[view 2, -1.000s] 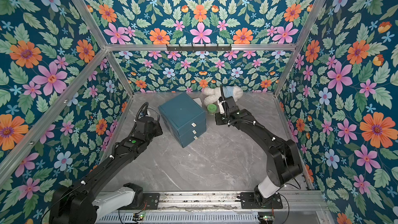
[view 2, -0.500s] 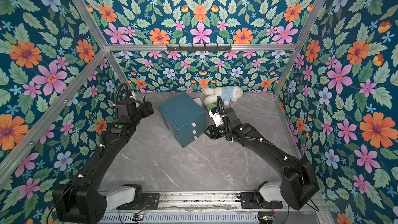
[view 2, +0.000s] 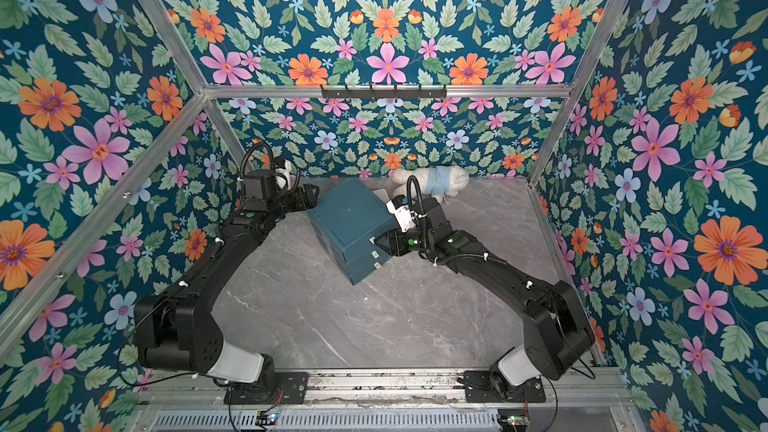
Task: Take the postcards out of the drawer
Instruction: Open the drawer in the storage box.
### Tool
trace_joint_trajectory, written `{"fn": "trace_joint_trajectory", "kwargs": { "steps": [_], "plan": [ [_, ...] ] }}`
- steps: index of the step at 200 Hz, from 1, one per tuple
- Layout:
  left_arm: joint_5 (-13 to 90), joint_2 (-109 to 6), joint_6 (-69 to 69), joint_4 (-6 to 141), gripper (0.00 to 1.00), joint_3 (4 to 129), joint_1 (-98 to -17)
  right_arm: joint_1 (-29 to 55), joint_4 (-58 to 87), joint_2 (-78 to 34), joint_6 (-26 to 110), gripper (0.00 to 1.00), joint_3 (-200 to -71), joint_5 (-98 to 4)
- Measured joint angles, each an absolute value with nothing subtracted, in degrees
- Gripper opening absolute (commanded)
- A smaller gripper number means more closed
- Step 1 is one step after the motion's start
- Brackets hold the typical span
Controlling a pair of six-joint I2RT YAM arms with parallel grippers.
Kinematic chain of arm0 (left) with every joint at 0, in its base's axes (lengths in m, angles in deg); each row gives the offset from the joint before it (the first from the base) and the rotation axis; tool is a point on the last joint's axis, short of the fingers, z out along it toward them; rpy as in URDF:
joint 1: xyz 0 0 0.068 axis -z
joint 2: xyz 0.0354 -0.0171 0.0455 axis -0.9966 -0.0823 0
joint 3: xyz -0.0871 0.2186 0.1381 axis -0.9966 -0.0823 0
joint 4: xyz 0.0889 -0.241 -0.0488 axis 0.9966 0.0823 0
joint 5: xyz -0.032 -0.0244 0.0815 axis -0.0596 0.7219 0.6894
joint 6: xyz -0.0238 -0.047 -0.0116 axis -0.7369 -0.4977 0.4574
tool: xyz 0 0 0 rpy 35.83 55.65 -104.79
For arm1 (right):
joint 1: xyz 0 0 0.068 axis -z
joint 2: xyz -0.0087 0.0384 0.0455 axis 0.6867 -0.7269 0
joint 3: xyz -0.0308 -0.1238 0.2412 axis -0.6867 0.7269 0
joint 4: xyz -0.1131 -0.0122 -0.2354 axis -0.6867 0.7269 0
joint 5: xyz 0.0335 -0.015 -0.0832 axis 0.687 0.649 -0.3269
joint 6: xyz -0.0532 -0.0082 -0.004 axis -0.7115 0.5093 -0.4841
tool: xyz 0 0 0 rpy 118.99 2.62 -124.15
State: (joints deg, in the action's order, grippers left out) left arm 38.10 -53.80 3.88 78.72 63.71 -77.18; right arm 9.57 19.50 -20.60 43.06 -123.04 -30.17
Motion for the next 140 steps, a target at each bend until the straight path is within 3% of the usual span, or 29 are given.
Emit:
{"fn": "trace_joint_trajectory", "kwargs": {
  "steps": [91,110,140],
  "plan": [
    [34.50,-56.73,5.02,75.31,0.87,62.16,-77.03,9.04,15.41,-25.14,45.77,0.48,-123.32,-28.80],
    [34.54,-56.78,5.00,75.24,0.86,62.14,-77.03,9.04,14.69,-26.02,46.40,0.40,-123.92,-28.34],
    [34.67,-56.99,4.74,74.76,0.86,62.10,-77.03,9.04,14.27,-26.87,47.25,0.11,-124.44,-27.62]
  ]
}}
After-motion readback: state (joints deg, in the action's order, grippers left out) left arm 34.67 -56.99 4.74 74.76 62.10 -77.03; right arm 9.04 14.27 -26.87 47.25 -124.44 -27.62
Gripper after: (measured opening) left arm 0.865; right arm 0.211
